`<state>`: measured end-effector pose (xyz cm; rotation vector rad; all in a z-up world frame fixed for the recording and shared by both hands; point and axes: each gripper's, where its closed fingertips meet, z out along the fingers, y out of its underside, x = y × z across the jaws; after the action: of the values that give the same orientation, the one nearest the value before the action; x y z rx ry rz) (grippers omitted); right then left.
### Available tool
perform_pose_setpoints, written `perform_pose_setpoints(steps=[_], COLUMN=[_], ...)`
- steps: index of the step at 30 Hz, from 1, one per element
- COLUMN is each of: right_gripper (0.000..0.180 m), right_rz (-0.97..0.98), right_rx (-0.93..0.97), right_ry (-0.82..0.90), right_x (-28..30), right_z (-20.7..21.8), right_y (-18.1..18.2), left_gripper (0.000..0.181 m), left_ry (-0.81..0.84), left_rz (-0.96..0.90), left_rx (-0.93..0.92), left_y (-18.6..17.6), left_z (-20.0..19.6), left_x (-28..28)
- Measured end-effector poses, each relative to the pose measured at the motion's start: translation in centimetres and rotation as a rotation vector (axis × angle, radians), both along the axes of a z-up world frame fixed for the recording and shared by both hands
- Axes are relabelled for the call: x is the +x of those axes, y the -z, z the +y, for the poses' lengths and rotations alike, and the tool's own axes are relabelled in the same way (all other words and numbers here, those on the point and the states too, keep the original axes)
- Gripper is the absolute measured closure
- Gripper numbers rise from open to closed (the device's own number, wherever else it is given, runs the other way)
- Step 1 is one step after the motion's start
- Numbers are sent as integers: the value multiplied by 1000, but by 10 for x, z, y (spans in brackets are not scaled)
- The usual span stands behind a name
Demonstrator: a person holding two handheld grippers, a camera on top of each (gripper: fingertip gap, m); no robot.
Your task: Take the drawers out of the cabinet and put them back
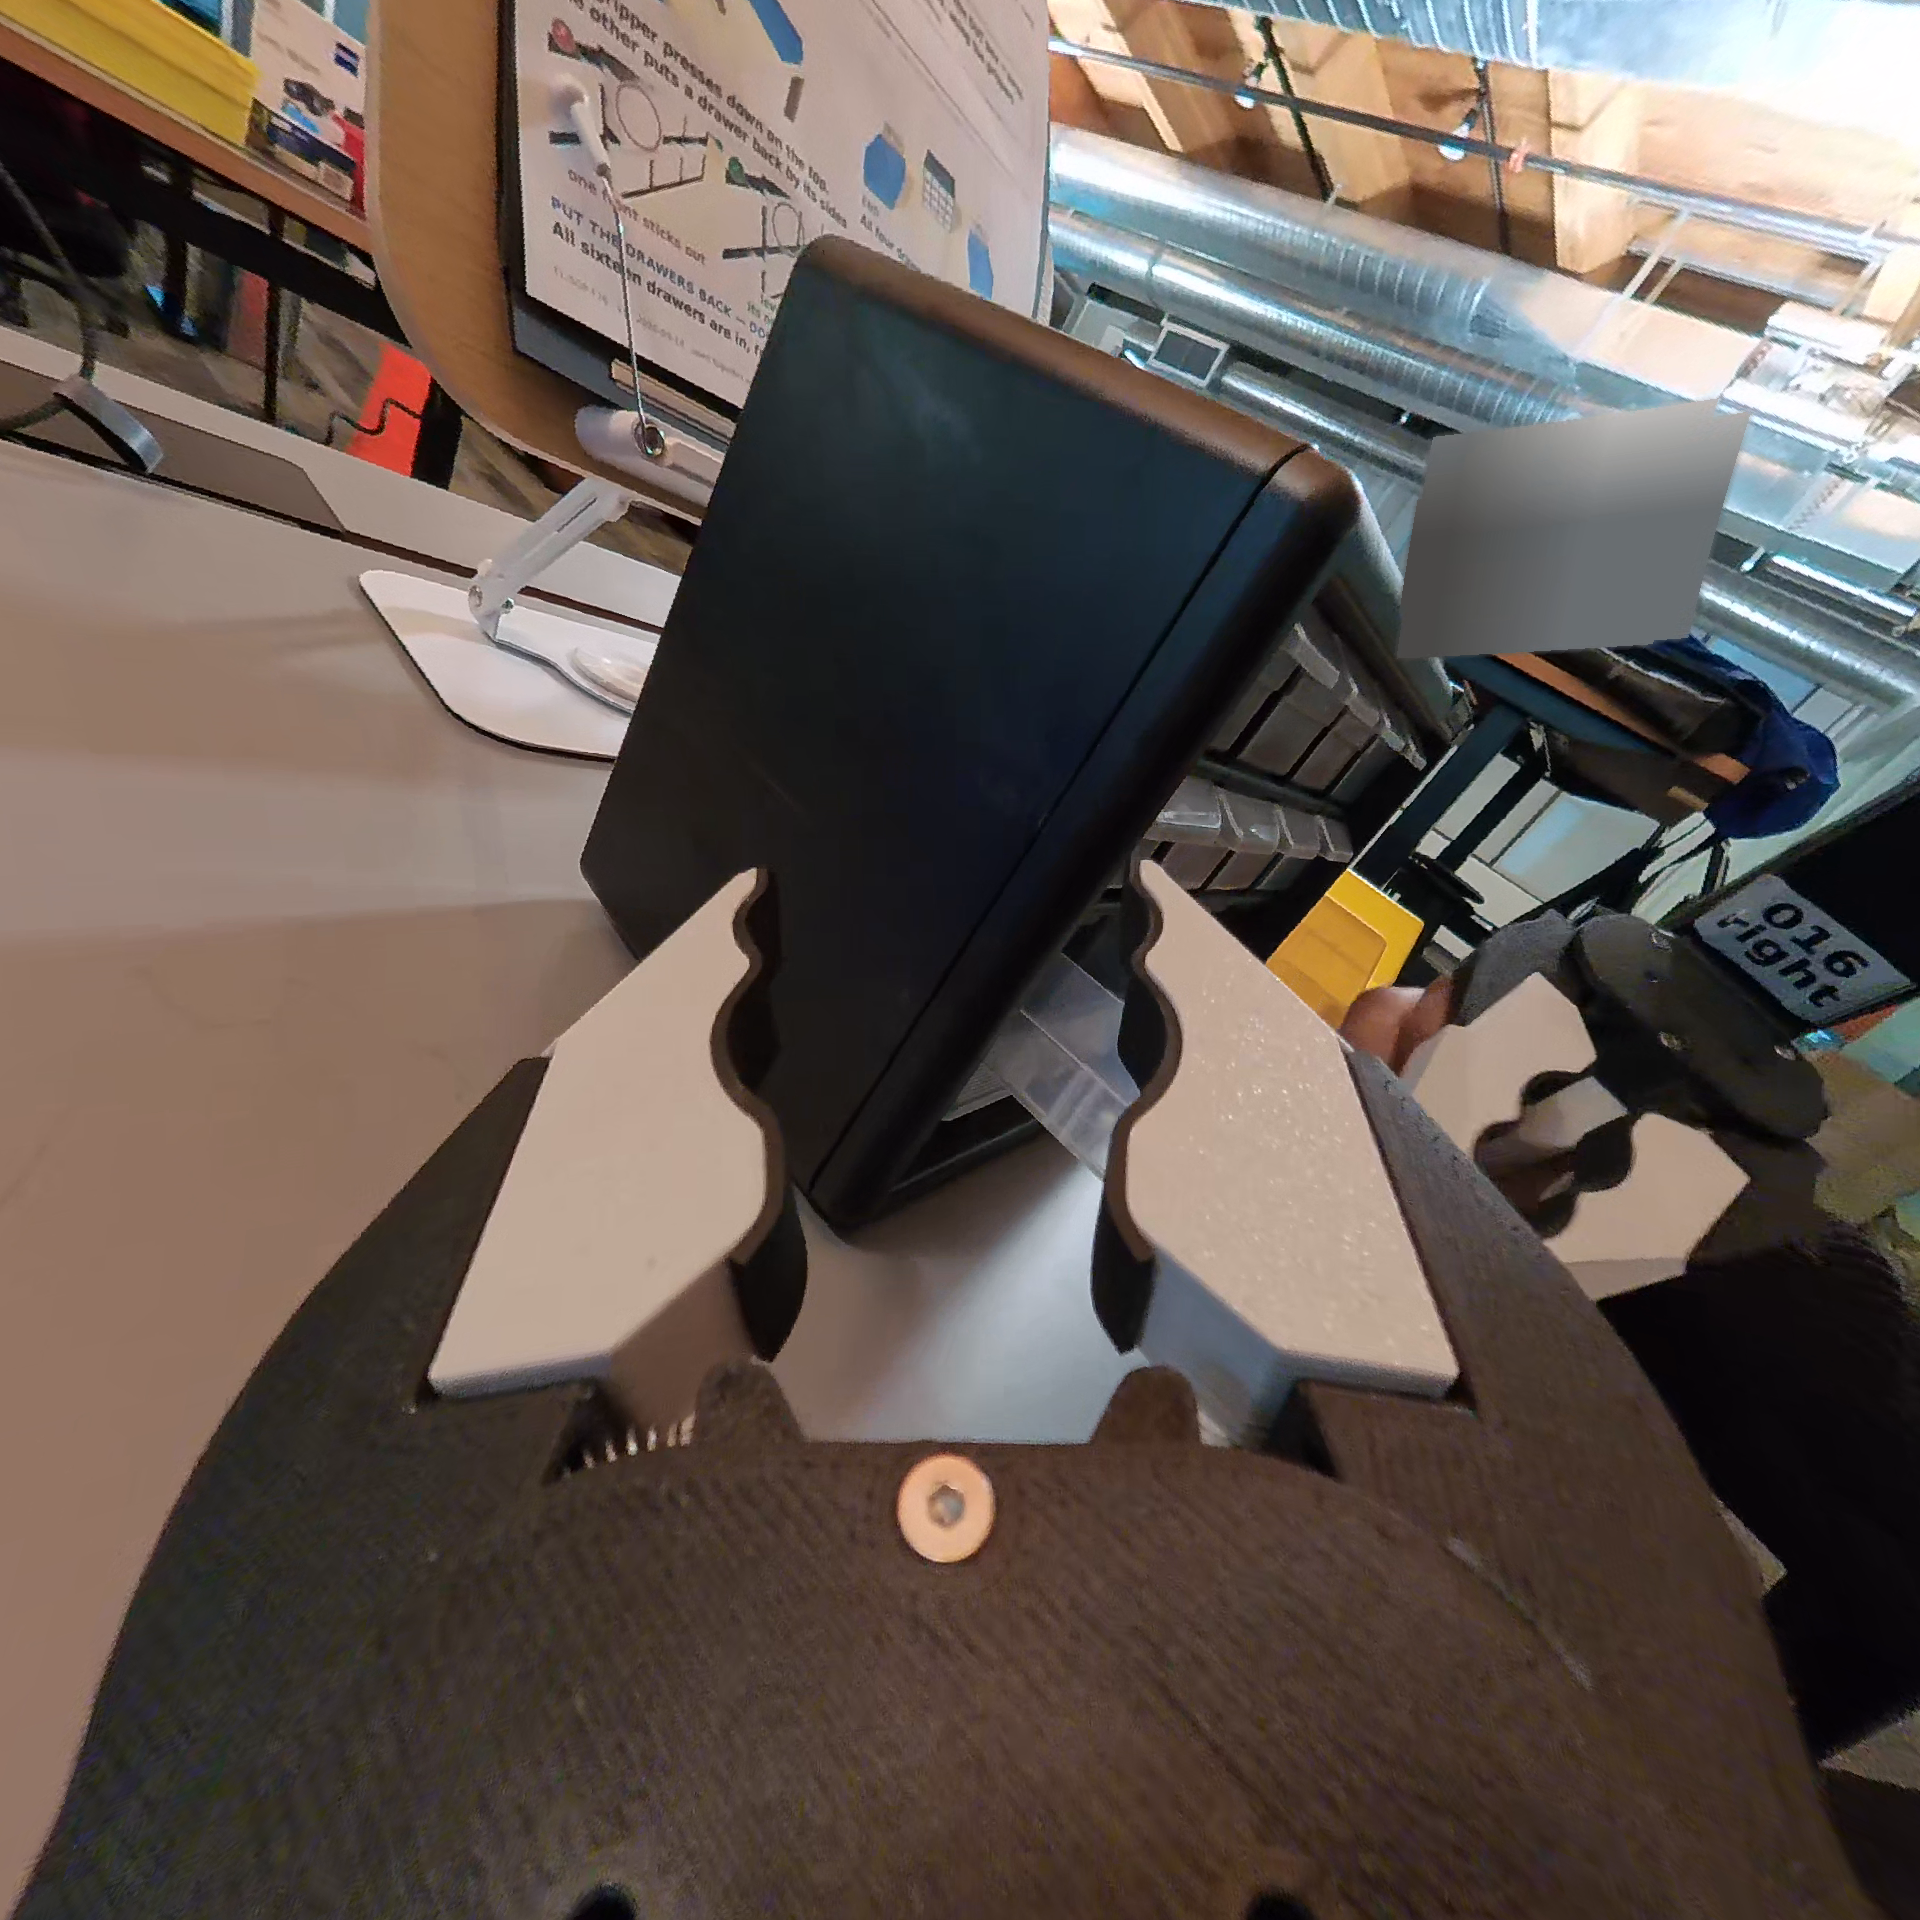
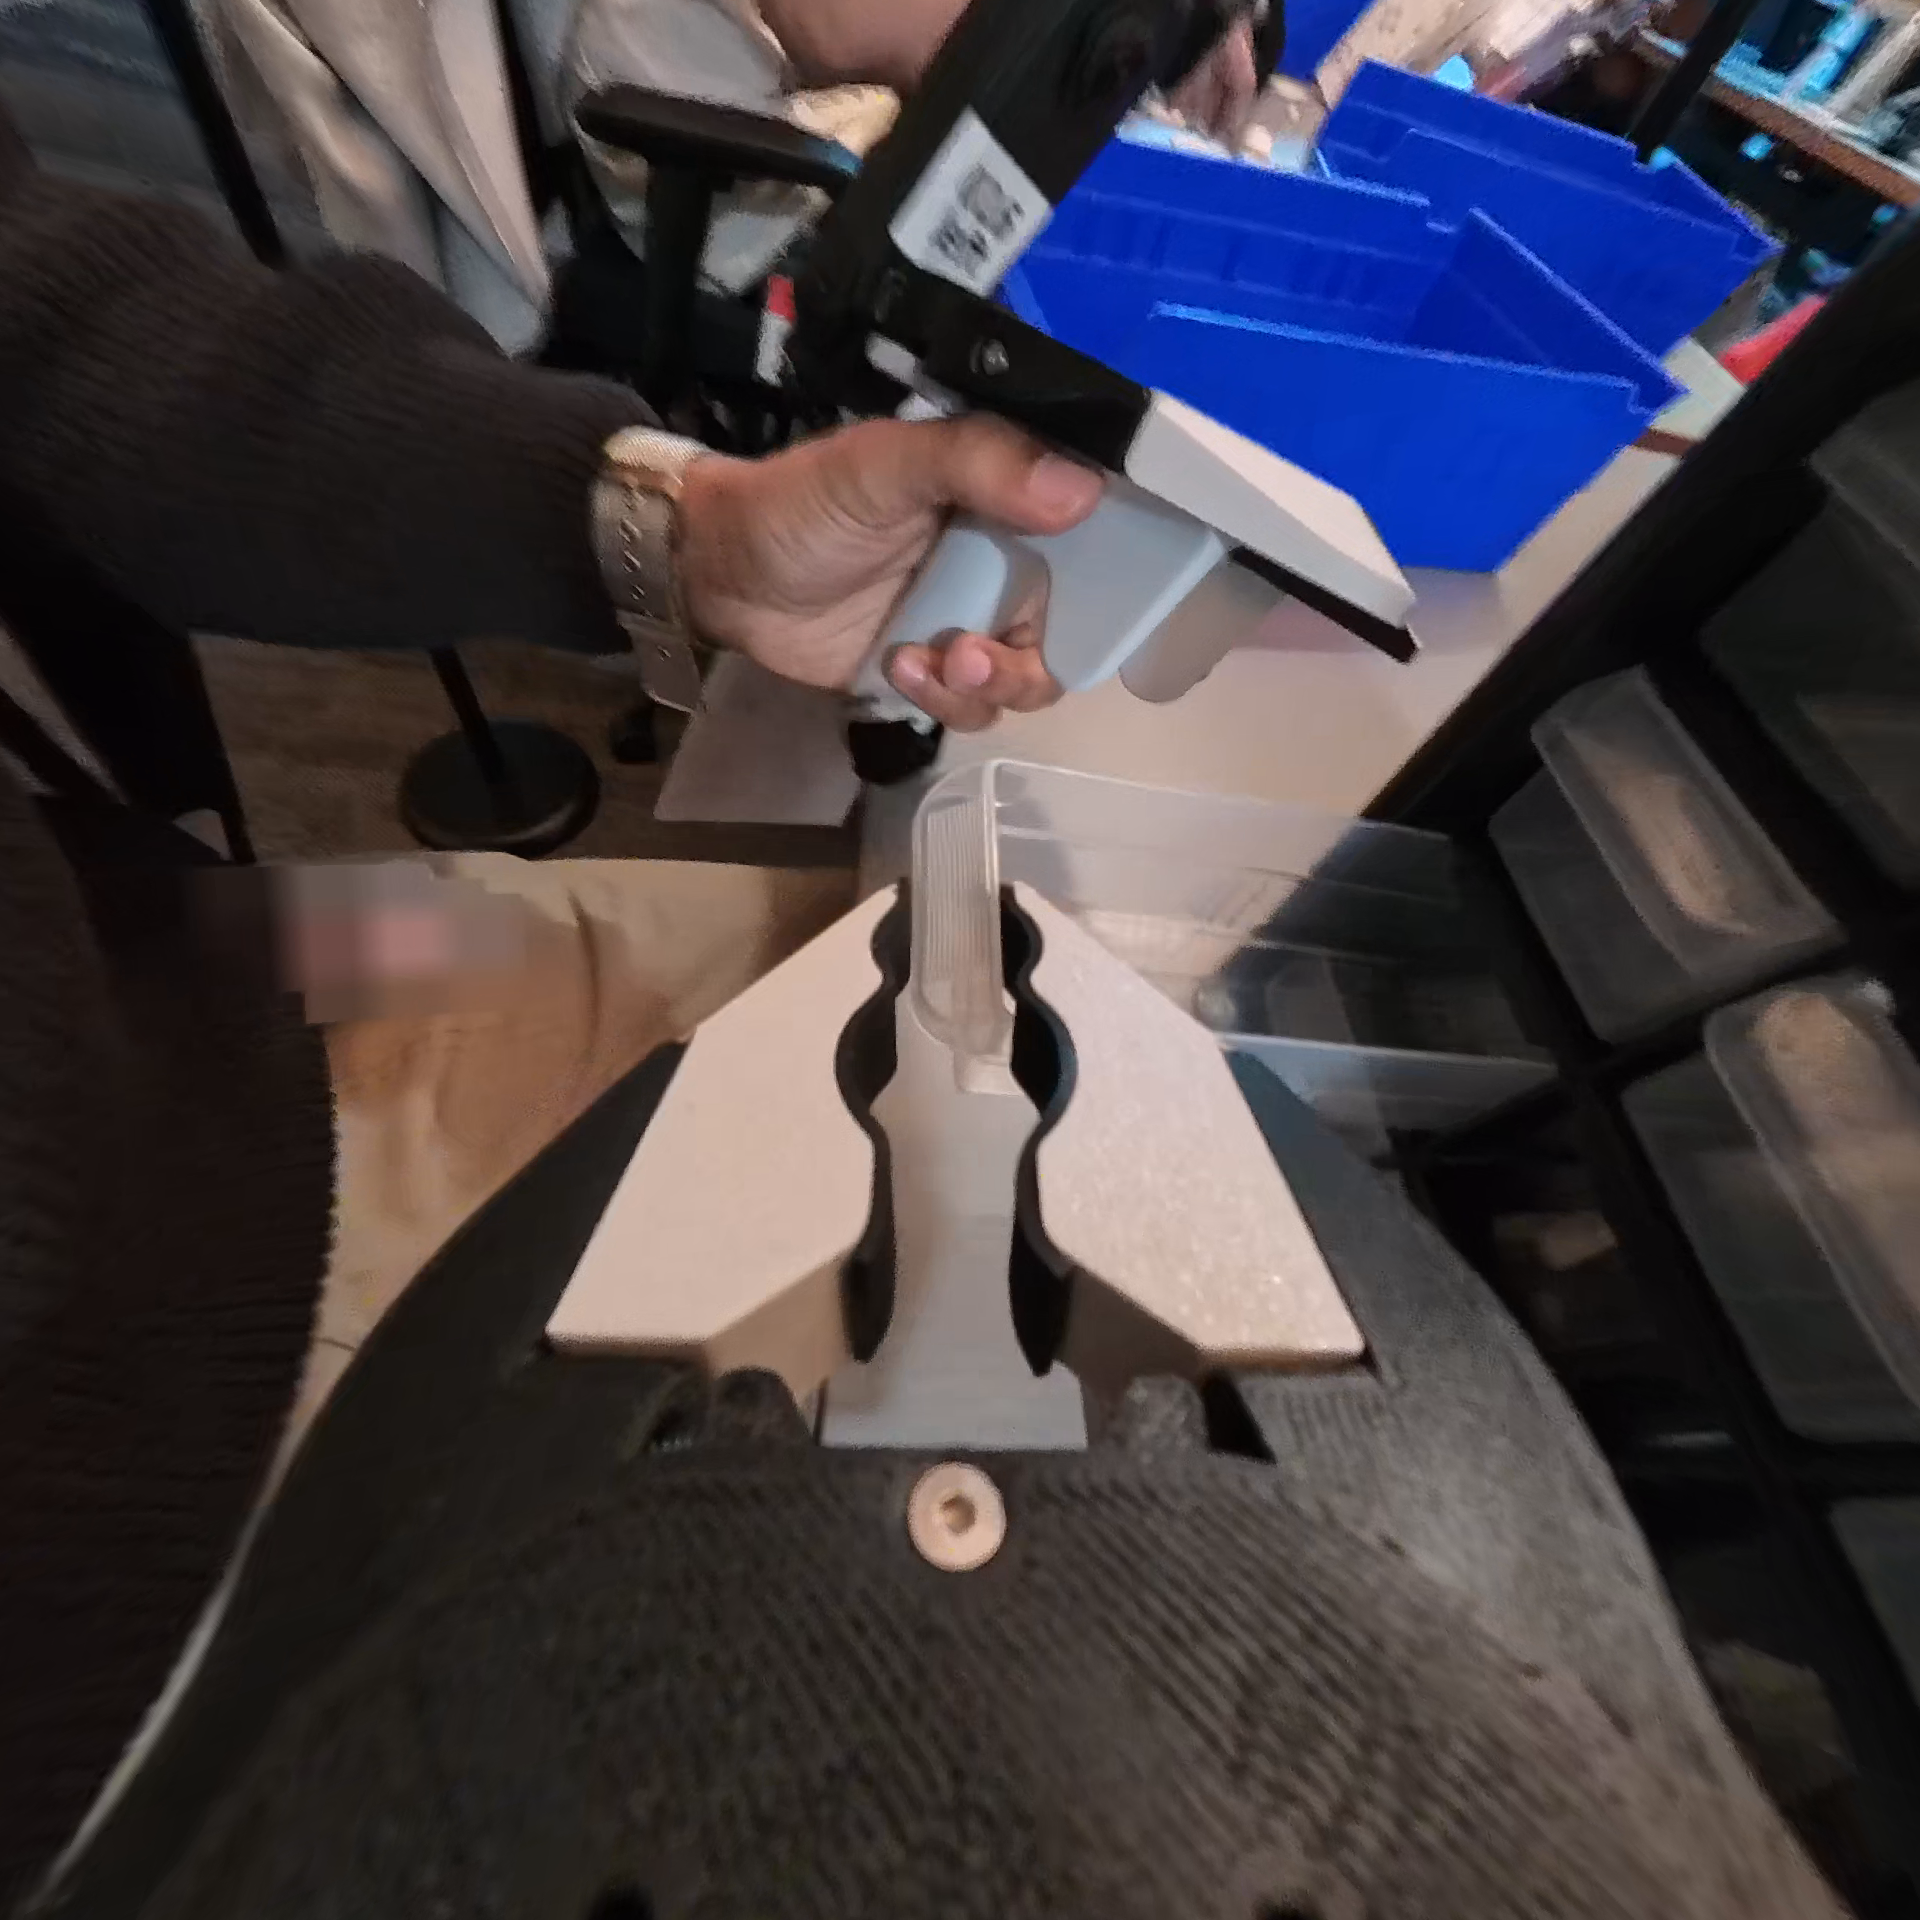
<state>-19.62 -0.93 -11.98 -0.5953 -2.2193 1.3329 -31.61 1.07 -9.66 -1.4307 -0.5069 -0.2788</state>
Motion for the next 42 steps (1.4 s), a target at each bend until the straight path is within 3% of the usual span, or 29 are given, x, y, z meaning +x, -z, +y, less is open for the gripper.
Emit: perform_pose_setpoints(steps=[6, 9, 11, 13, 16, 21, 33, 42], right_gripper=[151, 130, 128, 132, 158, 180, 180, 180], right_rz=[118, 111, 71, 65, 55, -23, 185, 219], right_rx=[124, 124, 100, 52, -38, -51, -34, -47], right_ry=[196, 203, 192, 181, 105, 96, 545, 684], right_x=[-24, -19, -11, -3, 12, 8, -59, -77], right_z=[27, 25, 24, 23, 12, 9, 65, 80], right_y=[10, 9, 7, 0, -9, 12, 15, 16], left_gripper=[116, 116, 116, 116, 116, 116, 117, 118], left_ry=[9, 12, 8, 4, 3, 3, -4, 2], left_rz=[7, 4, 3, -1, -18, -16, -19, -19], left_rx=[-18, -19, -17, -13, -9, -13, -27, -41], left_y=[4, 4, 3, 3, 4, 4, 7, 10], left_z=[2, 1, 0, -1, -1, -1, 0, 2], left_x=[1, 1, 0, -1, -3, -2, -3, -1])
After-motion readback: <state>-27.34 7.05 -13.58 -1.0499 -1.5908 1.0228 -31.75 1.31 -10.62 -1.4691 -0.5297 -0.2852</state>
